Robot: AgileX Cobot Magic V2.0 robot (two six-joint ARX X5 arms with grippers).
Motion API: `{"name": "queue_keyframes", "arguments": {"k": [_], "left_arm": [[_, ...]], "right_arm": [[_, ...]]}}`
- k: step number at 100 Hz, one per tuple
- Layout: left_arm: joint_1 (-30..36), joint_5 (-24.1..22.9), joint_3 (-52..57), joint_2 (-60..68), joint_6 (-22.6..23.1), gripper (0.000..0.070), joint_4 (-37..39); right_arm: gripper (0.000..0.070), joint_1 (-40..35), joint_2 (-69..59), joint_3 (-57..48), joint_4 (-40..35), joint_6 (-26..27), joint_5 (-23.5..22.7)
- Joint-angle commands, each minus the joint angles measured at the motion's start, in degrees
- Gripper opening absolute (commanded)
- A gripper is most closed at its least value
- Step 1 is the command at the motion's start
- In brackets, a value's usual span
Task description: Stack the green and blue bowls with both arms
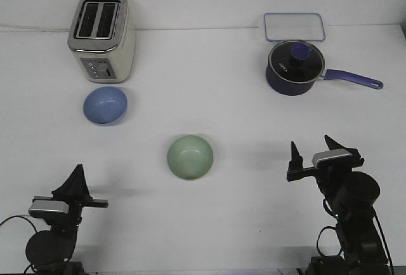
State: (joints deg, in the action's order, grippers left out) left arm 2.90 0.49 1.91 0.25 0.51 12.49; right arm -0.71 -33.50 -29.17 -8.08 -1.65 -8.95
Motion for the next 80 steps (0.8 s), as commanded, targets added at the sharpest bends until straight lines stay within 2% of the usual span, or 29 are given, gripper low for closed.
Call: {"name": "queue_keyframes", "arguments": {"k": [1, 56, 68, 80], "left_arm": [[0.0, 0.0, -1.1, -0.1, -0.1, 0.0012, 0.7], [0.0, 0.0, -1.0, -0.1, 0.0, 0.0012, 1.4], [0.0, -0.2, 0.7, 0.0, -0.8, 0.0012, 0.0], [0.0, -2.7, 5.8, 0.4, -2.2, 0.0012, -4.6]], "right_arm": [[0.0609, -0.1, -0.2, -0.5, 0.8, 0.6, 0.0], [0.0609, -0.1, -0.3, -0.5, 0.8, 0.6, 0.0], [0.0609, -0.1, -0.2, -0.5, 0.7, 0.6, 0.0], [0.0609, -0.1, -0.2, -0.5, 0.7, 0.6, 0.0]]}}
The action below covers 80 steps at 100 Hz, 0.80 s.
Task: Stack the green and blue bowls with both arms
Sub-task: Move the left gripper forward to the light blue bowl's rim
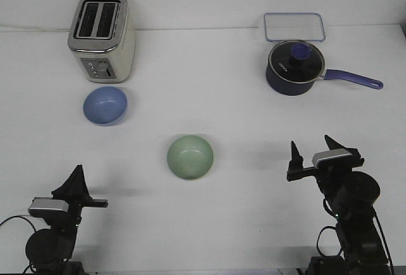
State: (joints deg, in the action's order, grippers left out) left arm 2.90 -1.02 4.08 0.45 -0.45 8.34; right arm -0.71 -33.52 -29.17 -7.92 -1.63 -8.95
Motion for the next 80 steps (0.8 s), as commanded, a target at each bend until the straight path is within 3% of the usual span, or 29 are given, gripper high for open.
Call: {"name": "queue_keyframes", "arguments": {"k": [1, 25, 55, 80], "left_arm": [[0.0, -1.2, 3.9, 0.3, -1.4, 0.0012, -0.7], [0.0, -3.9, 20.7, 10.0, -3.6, 0.0012, -16.1], [0.0, -3.9, 44.7, 32.5, -1.3, 0.0012, -35.7], [0.1, -3.0, 56.2, 48.0, -0.4, 0.0012, -46.8]], "right_arm": [[0.0609, -0.1, -0.2, -0.5, 0.6, 0.6, 0.0], [0.0609, -0.1, -0.2, -0.5, 0.6, 0.8, 0.0], [0.0609, -0.1, -0.2, -0.5, 0.6, 1.7, 0.0], [0.0609, -0.1, -0.2, -0.5, 0.6, 1.7, 0.0]]}}
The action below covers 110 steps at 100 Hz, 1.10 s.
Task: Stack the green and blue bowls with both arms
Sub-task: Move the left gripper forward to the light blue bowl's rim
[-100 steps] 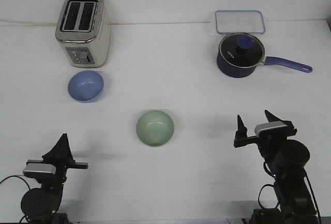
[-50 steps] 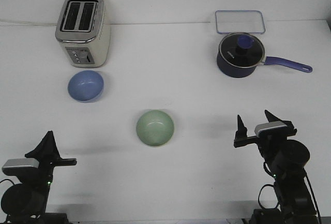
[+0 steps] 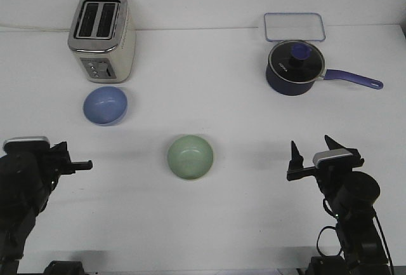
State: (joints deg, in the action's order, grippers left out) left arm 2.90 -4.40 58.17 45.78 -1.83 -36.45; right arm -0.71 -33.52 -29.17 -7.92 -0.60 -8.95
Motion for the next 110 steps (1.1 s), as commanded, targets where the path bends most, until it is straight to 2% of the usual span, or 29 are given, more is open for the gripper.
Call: {"name": "queue_keyframes", "arguments": {"k": [1, 15, 35, 37, 40, 45, 47, 50, 53, 83, 110], "left_arm": [[0.1, 0.4, 2.3, 3.2, 1.0, 0.0012, -2.4], [0.1, 1.1, 4.2, 8.7, 0.9, 0.0012, -7.6], [0.1, 1.2, 4.2, 10.8, 0.9, 0.002, -8.3], [0.1, 1.2, 4.2, 10.8, 0.9, 0.0042, -8.2], [0.1, 1.2, 4.2, 10.8, 0.6, 0.0117, -8.2], [0.1, 1.2, 4.2, 10.8, 0.0, 0.0292, -8.6], [0.1, 1.2, 4.2, 10.8, 0.0, 0.0391, -8.9], [0.1, 1.2, 4.2, 10.8, 0.0, 0.048, -9.0], [0.1, 1.2, 4.2, 10.8, 0.0, 0.0517, -9.1], [0.0, 1.4, 5.4, 12.0, 0.4, 0.0514, -8.5], [-2.6, 1.4, 19.8, 25.6, 0.8, 0.0514, -8.7]], "right_arm": [[0.0609, -0.1, -0.2, -0.5, 0.6, 0.6, 0.0], [0.0609, -0.1, -0.2, -0.5, 0.6, 0.6, 0.0], [0.0609, -0.1, -0.2, -0.5, 0.6, 0.6, 0.0], [0.0609, -0.1, -0.2, -0.5, 0.6, 0.6, 0.0], [0.0609, -0.1, -0.2, -0.5, 0.6, 0.6, 0.0], [0.0609, -0.1, -0.2, -0.5, 0.6, 0.6, 0.0], [0.0609, -0.1, -0.2, -0.5, 0.6, 0.6, 0.0], [0.0609, -0.1, -0.2, -0.5, 0.6, 0.6, 0.0], [0.0609, -0.1, -0.2, -0.5, 0.6, 0.6, 0.0], [0.0609, -0.1, -0.2, -0.5, 0.6, 0.6, 0.0], [0.0609, -0.1, -0.2, -0.5, 0.6, 0.7, 0.0]]}}
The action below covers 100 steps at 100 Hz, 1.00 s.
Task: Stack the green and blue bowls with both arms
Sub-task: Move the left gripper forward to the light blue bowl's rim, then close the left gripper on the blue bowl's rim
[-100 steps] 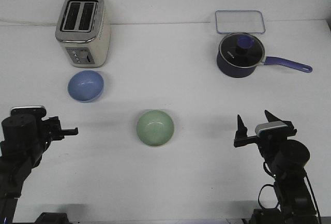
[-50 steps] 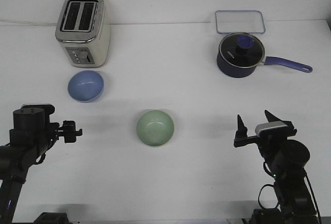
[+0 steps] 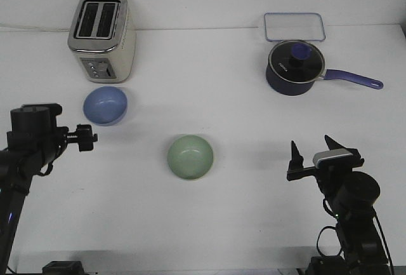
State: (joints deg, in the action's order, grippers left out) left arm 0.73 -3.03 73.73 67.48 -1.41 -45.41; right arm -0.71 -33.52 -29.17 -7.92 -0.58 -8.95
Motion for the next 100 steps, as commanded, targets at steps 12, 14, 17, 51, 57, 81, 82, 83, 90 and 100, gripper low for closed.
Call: {"name": "queue_keyframes", "arguments": {"k": [12, 14, 17, 51, 57, 81, 82, 83, 90, 100], "left_arm": [[-2.2, 0.7, 11.6, 11.9, 0.3, 0.0514, -0.1], [-2.5, 1.4, 12.7, 13.3, 0.3, 0.0514, -0.2], [-3.0, 2.6, 14.2, 15.2, 0.3, 0.0514, -0.3], [-5.9, 5.0, 20.5, 31.8, 2.3, 0.0514, 3.9], [-6.3, 5.0, 20.5, 34.2, 2.3, 0.0514, 4.7], [-6.9, 5.0, 20.5, 41.1, 2.3, 0.0514, 7.7], [-6.9, 5.0, 20.5, 41.3, 2.3, 0.0514, 7.9], [-6.9, 5.0, 20.5, 41.6, 2.3, 0.0514, 8.1], [-6.9, 5.0, 20.5, 42.9, 2.3, 0.0505, 9.2], [-6.9, 5.0, 20.5, 44.5, 2.3, 0.0502, 10.6]], "right_arm": [[0.0609, -0.1, -0.2, -0.5, 0.7, 0.7, 0.0], [0.0609, -0.1, -0.2, -0.5, 0.7, 0.7, 0.0], [0.0609, -0.1, -0.2, -0.5, 0.7, 0.7, 0.0], [0.0609, -0.1, -0.2, -0.5, 0.6, 0.7, 0.0], [0.0609, -0.1, -0.2, -0.5, 0.7, 0.8, 0.0], [0.0609, -0.1, -0.2, -0.5, 0.6, 0.7, 0.0], [0.0609, -0.1, -0.2, -0.5, 0.6, 0.7, 0.0], [0.0609, -0.1, -0.2, -0.5, 0.6, 0.7, 0.0], [0.0609, -0.1, -0.2, -0.5, 0.6, 0.7, 0.0], [0.0609, -0.1, -0.2, -0.5, 0.6, 0.7, 0.0]]}}
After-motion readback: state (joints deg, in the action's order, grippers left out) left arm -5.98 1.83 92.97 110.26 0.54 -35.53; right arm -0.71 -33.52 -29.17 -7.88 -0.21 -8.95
